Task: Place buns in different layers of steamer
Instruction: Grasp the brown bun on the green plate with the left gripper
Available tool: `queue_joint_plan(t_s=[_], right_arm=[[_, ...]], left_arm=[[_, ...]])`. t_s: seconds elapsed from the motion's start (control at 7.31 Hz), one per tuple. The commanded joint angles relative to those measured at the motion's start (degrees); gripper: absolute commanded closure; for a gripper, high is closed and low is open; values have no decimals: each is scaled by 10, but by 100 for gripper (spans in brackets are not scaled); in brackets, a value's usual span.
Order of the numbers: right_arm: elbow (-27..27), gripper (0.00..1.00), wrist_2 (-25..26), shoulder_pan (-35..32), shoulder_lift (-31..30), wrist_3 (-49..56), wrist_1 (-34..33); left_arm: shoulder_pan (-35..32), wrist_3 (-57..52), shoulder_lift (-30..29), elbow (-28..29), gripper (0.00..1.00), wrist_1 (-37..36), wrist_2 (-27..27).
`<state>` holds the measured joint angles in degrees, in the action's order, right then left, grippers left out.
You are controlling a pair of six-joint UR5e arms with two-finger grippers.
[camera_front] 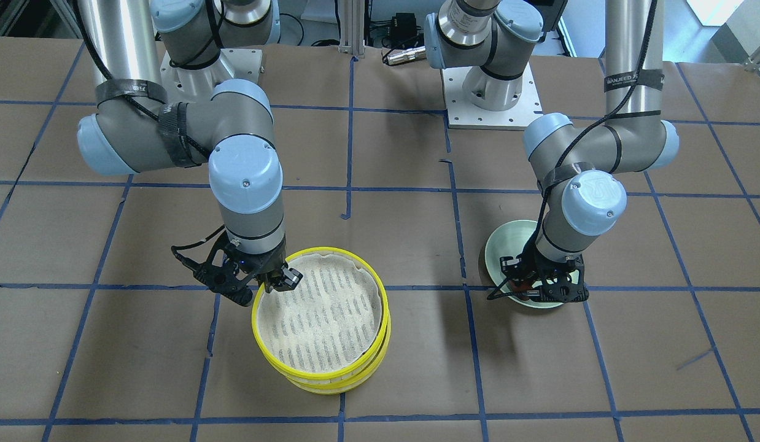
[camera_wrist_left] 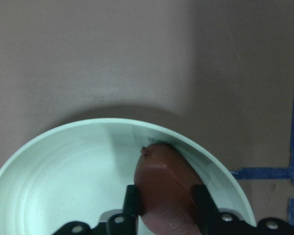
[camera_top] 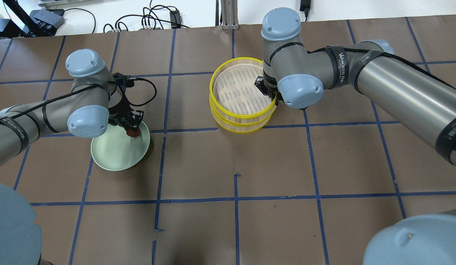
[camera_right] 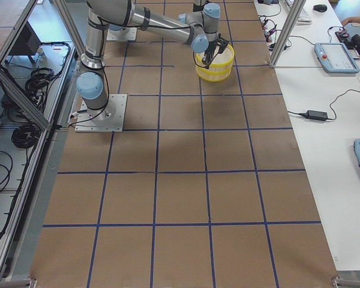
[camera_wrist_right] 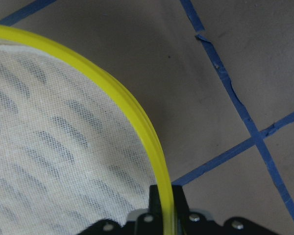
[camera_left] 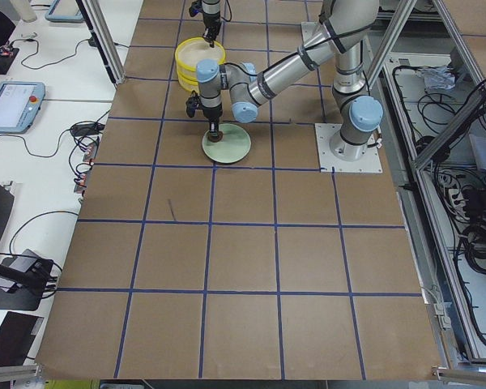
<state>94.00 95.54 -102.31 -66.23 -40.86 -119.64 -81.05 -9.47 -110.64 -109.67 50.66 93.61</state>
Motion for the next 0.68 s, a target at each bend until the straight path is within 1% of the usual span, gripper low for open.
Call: queue_joint_plan(t_s=[0.0, 0.14, 0.27, 0.41, 0.55], right_arm=[[-1, 91, -2, -1, 3, -6, -2], [0, 91, -5, -1, 2, -14, -2], [0, 91, -5, -2, 2, -14, -1], [0, 91, -5, -2, 2, -14, -2], [1, 91, -8, -2, 3, -14, -2]], left_arm=[[-15, 7, 24, 30, 98, 3, -3], [-30, 24, 51, 65, 96, 24, -27], [-45, 56, 70, 97, 96, 71, -59], [-66, 107, 76, 122, 95, 80, -98], [-88, 157, 76, 132, 95, 77, -121]])
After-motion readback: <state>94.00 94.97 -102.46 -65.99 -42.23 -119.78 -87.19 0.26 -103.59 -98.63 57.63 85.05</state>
